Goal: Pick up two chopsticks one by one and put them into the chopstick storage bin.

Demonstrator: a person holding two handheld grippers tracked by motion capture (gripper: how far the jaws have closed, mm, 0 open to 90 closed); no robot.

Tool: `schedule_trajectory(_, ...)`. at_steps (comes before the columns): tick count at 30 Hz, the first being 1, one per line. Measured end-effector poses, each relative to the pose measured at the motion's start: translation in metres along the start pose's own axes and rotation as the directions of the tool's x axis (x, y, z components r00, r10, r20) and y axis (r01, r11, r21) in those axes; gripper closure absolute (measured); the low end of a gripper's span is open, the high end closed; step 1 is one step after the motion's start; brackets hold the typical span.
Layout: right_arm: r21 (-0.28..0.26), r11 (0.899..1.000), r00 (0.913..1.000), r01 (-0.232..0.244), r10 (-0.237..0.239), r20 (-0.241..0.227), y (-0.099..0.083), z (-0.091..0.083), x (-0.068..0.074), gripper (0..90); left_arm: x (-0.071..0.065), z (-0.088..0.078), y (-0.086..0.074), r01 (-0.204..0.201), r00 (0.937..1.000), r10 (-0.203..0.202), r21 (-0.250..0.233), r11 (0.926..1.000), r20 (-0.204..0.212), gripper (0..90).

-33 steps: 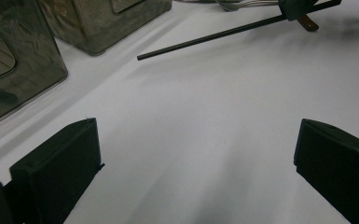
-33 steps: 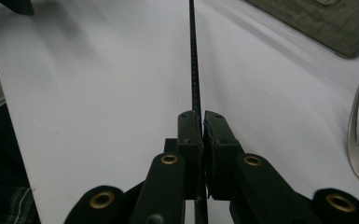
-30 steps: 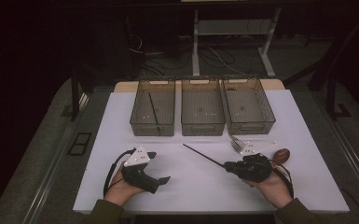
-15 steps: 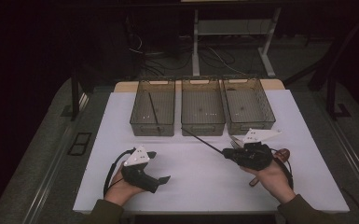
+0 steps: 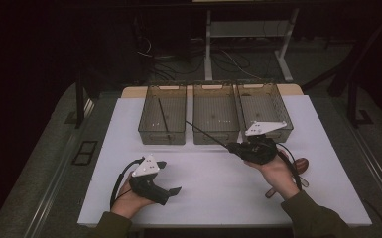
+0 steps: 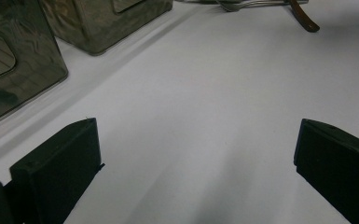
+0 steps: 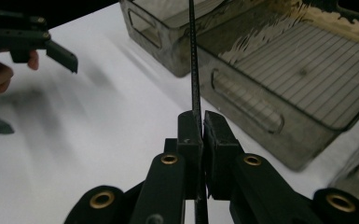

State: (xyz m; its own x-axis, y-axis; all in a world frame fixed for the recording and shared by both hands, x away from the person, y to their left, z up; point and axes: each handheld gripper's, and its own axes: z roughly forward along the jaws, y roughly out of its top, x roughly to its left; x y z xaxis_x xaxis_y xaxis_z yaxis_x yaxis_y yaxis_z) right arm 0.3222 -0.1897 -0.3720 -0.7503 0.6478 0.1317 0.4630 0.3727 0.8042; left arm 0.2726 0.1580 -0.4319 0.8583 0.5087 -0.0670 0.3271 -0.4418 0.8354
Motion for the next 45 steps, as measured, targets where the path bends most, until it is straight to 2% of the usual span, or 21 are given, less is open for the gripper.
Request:
schedule_trajectory(5, 0.001, 1.000, 0.9999, 0.008, -0.008, 0.013, 0.013, 0.011, -0.004, 85.0, 0.000, 0.000, 0.000, 0.007, 1.0000, -0.007, -0.003, 1.0000, -0.001, 0.0)
schedule_trajectory(10, -0.011, 1.000, 0.9997, -0.006, 0.006, 0.023, 0.030, 0.020, -0.009, 85.0, 0.001, -0.001, 0.000, 0.005, 1.0000, -0.005, -0.004, 1.0000, 0.000, 0.0)
schedule_trajectory(17, -0.005, 1.000, 0.9989, -0.006, 0.007, 0.046, 0.056, 0.040, -0.008, 85.0, 0.000, -0.001, 0.000, 0.006, 1.0000, -0.006, -0.006, 1.0000, 0.003, 0.0)
schedule_trajectory(25, 0.028, 0.999, 0.9973, -0.023, 0.021, 0.070, 0.084, 0.073, -0.010, 84.9, -0.001, -0.001, 0.000, 0.012, 0.9999, -0.012, -0.008, 0.9999, 0.005, 0.0)
schedule_trajectory(31, 0.053, 0.998, 0.9960, -0.041, 0.037, 0.082, 0.103, 0.098, -0.012, 84.9, -0.001, -0.001, 0.000, 0.007, 1.0000, -0.007, -0.010, 0.9999, 0.006, 0.0)
schedule_trajectory(32, 0.056, 0.998, 0.9958, -0.040, 0.035, 0.084, 0.106, 0.102, -0.012, 84.9, 0.000, -0.001, 0.001, -0.004, 1.0000, 0.004, -0.007, 1.0000, 0.006, 0.0)
schedule_trajectory(39, 0.110, 0.991, 0.9917, -0.074, 0.062, 0.113, 0.124, 0.137, -0.016, 84.9, -0.001, -0.001, 0.001, -0.001, 0.9999, 0.001, -0.015, 0.9999, 0.010, 0.0)
schedule_trajectory(45, 0.136, 0.985, 0.9883, -0.109, 0.093, 0.121, 0.138, 0.160, -0.019, 84.8, -0.001, -0.001, 0.001, 0.003, 0.9998, -0.003, -0.016, 0.9999, 0.018, 0.0)
